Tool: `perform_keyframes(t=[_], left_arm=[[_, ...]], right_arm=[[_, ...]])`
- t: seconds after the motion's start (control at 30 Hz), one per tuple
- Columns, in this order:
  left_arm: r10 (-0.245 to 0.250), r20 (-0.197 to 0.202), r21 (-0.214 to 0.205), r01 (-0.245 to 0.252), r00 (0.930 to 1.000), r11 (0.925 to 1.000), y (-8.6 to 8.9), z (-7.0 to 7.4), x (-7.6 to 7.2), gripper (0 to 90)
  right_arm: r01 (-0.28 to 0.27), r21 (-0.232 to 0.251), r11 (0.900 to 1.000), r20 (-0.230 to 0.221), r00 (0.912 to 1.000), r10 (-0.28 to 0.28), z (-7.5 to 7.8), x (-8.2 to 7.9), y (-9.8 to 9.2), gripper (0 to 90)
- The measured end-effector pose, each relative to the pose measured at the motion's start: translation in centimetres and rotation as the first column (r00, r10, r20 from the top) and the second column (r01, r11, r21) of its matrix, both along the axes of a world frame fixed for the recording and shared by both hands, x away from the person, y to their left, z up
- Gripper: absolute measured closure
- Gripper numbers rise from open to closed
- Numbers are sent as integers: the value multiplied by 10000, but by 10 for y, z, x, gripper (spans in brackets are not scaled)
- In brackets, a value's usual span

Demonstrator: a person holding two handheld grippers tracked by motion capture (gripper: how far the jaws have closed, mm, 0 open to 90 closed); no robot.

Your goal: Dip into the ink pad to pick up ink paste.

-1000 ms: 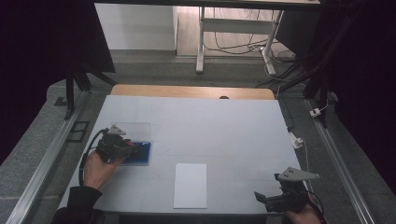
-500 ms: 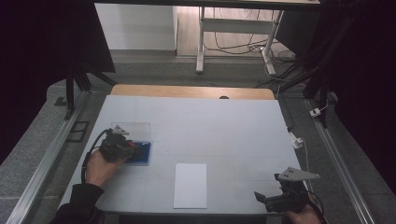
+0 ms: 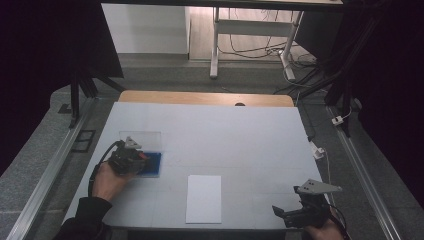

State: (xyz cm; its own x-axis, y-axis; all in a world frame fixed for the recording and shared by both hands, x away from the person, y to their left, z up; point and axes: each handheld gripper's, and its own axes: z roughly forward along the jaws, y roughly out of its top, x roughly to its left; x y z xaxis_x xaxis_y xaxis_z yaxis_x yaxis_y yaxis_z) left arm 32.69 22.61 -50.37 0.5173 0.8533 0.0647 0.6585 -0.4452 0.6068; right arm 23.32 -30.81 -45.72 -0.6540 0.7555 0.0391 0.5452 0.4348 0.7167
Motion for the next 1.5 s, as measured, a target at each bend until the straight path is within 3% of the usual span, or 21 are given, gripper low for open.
perform_keyframes(t=[0.07, 0.37, 0.6, 0.63, 0.77, 1.27, 1.5], left_arm=[[58, -14, -67, -59, 10000, 10000, 0, 0, 0, 587], [298, -528, -1385, -369, 9982, 9897, 15, -3, 5, 587], [235, -280, -562, -251, 9993, 9981, 6, -1, 2, 587], [229, -295, -573, -246, 9993, 9981, 6, -1, 3, 587], [328, -575, -1257, -398, 9978, 9913, 14, -2, 5, 587], [322, -569, -1111, -384, 9979, 9931, 12, 1, 6, 582], [277, -225, -972, -298, 9994, 9948, 10, 10, 1, 582]], right_arm=[[0, -10, 10000, -1, 10000, 0, 0, 0, 0, 0], [-1, -3, 10000, 21, 10000, 1, 0, -1, 0, 0], [-9, -13, 10000, -5, 10000, 9, 0, 0, 1, 0], [-14, -32, 10000, -15, 10000, 14, 0, 0, 1, 0], [-16, -19, 10000, 13, 10000, 16, 0, -1, 0, 0], [-4, -22, 10000, 5, 10000, 4, 0, 0, 1, 0], [-4, -8, 10000, 18, 10000, 4, 0, 0, 0, 0]])
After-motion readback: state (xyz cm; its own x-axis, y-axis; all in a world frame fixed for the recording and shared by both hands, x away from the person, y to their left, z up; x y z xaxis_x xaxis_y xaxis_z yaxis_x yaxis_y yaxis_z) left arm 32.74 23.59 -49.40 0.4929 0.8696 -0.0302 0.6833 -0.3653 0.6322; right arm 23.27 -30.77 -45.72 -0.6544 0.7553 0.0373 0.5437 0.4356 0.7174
